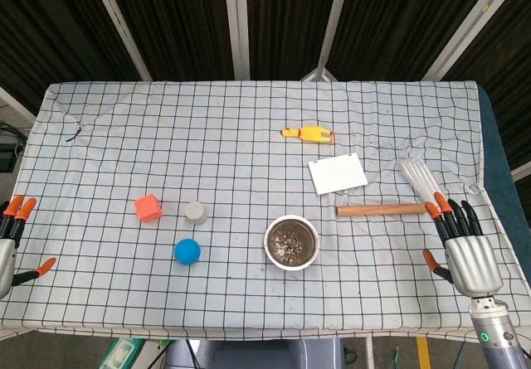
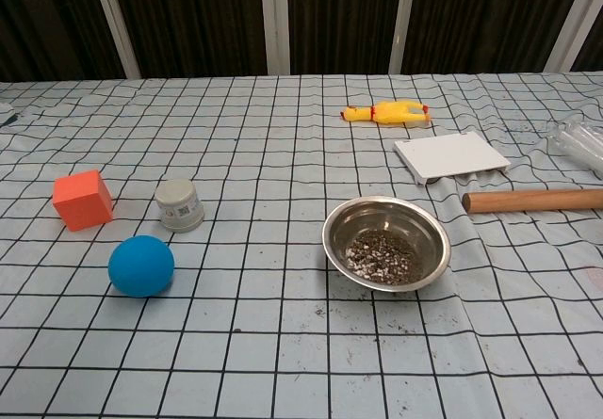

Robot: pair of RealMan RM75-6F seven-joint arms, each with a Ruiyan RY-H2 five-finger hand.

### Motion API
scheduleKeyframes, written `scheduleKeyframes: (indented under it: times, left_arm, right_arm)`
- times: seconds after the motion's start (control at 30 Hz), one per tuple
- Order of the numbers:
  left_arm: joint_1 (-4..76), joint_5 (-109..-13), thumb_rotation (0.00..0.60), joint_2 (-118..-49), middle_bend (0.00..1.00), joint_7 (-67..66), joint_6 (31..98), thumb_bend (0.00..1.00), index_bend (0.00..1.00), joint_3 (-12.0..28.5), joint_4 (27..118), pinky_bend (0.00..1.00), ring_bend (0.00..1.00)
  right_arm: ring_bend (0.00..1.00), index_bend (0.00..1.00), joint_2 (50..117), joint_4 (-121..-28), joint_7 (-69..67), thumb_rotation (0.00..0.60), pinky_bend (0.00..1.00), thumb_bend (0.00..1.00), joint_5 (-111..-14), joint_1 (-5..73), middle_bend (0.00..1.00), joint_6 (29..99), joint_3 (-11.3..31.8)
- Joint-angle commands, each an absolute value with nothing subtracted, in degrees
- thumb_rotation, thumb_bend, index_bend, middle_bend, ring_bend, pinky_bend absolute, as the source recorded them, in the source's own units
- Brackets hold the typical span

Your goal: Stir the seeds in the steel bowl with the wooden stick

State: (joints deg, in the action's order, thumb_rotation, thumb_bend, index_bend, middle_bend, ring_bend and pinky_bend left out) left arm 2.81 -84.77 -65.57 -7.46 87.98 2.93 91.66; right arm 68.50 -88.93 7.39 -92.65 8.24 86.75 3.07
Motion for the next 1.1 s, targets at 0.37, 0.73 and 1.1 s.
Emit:
scheduleKeyframes:
  times: [0.37,0.73,1.1]
  left_arm:
    - [2.78,-84.63,0.600,-65.29,0.00,-6.67,87.81,0.00,0.00,2.91,91.97,0.00,0.00]
    - [2.99,-82.78,0.600,-65.00,0.00,-5.35,86.56,0.00,0.00,3.45,92.06,0.00,0.00]
    - [3.32,-82.52,0.600,-64.18,0.00,-4.89,85.24,0.00,0.00,3.12,92.79,0.00,0.00]
  right_arm:
    - [0.00,0.00,68.41,-90.06,8.41,0.600,0.00,0.35,-91.91,8.11,0.00,86.39,3.15]
    - [0.02,0.03,69.05,-92.59,12.28,0.600,0.00,0.24,-88.65,12.29,0.05,80.83,6.27]
    - [0.21,0.27,75.23,-91.56,20.33,0.600,0.00,0.24,-81.15,22.70,0.29,66.40,10.38]
